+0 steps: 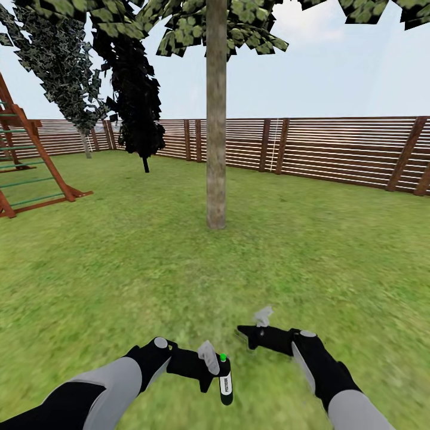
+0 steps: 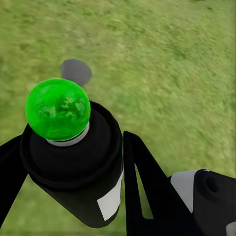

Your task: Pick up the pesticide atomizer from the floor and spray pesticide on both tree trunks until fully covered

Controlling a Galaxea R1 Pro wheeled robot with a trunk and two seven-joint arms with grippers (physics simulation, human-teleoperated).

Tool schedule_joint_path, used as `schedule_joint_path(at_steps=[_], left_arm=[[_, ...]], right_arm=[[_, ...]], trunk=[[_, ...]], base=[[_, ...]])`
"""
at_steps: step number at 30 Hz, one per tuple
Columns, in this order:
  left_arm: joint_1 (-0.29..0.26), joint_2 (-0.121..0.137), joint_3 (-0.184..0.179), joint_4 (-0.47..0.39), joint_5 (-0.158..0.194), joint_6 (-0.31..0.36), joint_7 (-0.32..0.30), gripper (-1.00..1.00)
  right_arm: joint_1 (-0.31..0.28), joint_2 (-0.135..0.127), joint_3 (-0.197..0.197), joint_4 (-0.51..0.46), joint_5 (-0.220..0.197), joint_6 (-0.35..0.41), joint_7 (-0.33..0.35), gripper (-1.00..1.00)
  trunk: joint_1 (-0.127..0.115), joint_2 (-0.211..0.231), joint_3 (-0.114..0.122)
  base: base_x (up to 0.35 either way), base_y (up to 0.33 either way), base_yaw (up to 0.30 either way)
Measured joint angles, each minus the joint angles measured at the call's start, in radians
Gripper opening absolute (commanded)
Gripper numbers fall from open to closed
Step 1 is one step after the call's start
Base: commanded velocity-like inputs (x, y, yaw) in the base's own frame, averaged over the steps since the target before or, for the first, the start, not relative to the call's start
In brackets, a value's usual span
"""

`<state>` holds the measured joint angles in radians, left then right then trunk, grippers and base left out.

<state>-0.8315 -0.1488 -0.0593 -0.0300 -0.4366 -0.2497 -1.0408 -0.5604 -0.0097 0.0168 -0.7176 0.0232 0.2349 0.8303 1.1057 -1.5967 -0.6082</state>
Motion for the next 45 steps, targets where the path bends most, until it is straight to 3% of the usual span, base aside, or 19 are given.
schedule_joint_path(at_steps=[1,2,5,8,10,12,13,14,16,18,21,31,45], left_arm=[[0.0,0.0,0.0,0.0,0.0,0.0,0.0,-1.0],[0.0,0.0,0.0,0.0,0.0,0.0,0.0,-1.0],[0.0,0.0,0.0,0.0,0.0,0.0,0.001,-1.0],[-0.001,0.001,0.001,0.0,0.0,-0.002,0.008,-1.0],[0.0,0.002,0.004,-0.001,0.006,-0.002,0.082,-1.0],[-0.001,0.002,0.014,-0.001,0.017,-0.001,0.241,-1.0],[-0.001,0.001,0.03,-0.002,0.059,0.003,0.389,-1.0],[-0.001,0.001,0.051,-0.002,0.139,0.002,0.544,-1.0],[0.0,-0.001,0.057,-0.001,0.299,-0.002,0.713,-1.0],[0.0,-0.004,0.062,0.0,0.38,-0.005,0.783,-1.0],[0.0,-0.005,0.063,0.0,0.421,-0.007,0.822,-1.0],[0.0,-0.017,0.061,0.001,0.431,-0.001,0.831,-1.0],[0.0,-0.026,0.063,0.002,0.432,0.002,0.833,-1.0]], right_arm=[[-0.007,-0.011,0.0,-0.012,0.0,0.003,-0.019,-1.0],[-0.015,-0.024,-0.001,-0.019,0.0,0.005,-0.033,1.0],[-0.028,-0.048,-0.004,-0.029,0.0,0.005,-0.061,1.0],[-0.029,-0.053,-0.007,-0.021,0.001,0.002,-0.175,1.0],[-0.023,-0.057,-0.007,0.092,0.002,-0.03,-0.429,1.0],[-0.02,-0.058,-0.007,0.267,0.0,-0.16,-0.625,1.0],[-0.018,-0.059,-0.007,0.388,-0.001,-0.243,-0.75,1.0],[-0.017,-0.059,-0.007,0.478,-0.002,-0.292,-0.849,1.0],[-0.017,-0.057,-0.006,0.534,-0.004,-0.336,-0.939,1.0],[-0.017,-0.053,-0.006,0.557,-0.006,-0.364,-0.977,1.0],[-0.017,-0.051,-0.006,0.572,-0.006,-0.381,-0.998,1.0],[-0.017,-0.015,-0.004,0.614,-0.006,-0.387,-1.002,1.0],[-0.017,-0.01,-0.005,0.615,-0.009,-0.387,-1.002,1.0]], trunk=[[0.0,0.0,0.0],[0.0,0.0,0.0],[0.0,0.0,0.0],[0.0,0.0,0.0],[0.0,0.0,0.0],[0.0,0.0,0.0],[0.0,0.0,0.0],[0.0,0.0,0.0],[0.0,0.0,0.0],[0.0,0.0,0.0],[0.0,0.0,0.0],[-0.001,0.0,0.0],[-0.001,0.0,0.0]], base=[[0.0,0.0,0.0],[0.0,0.0,0.0],[0.0,0.0,0.0],[0.0,0.0,0.0],[0.0,0.0,0.0],[0.0,0.0,0.0],[0.0,0.0,0.0],[0.0,0.0,0.0],[0.0,0.0,0.0],[0.006,0.0,0.0],[0.198,0.0,0.0],[0.335,0.0,0.0],[0.35,0.0,0.0]])
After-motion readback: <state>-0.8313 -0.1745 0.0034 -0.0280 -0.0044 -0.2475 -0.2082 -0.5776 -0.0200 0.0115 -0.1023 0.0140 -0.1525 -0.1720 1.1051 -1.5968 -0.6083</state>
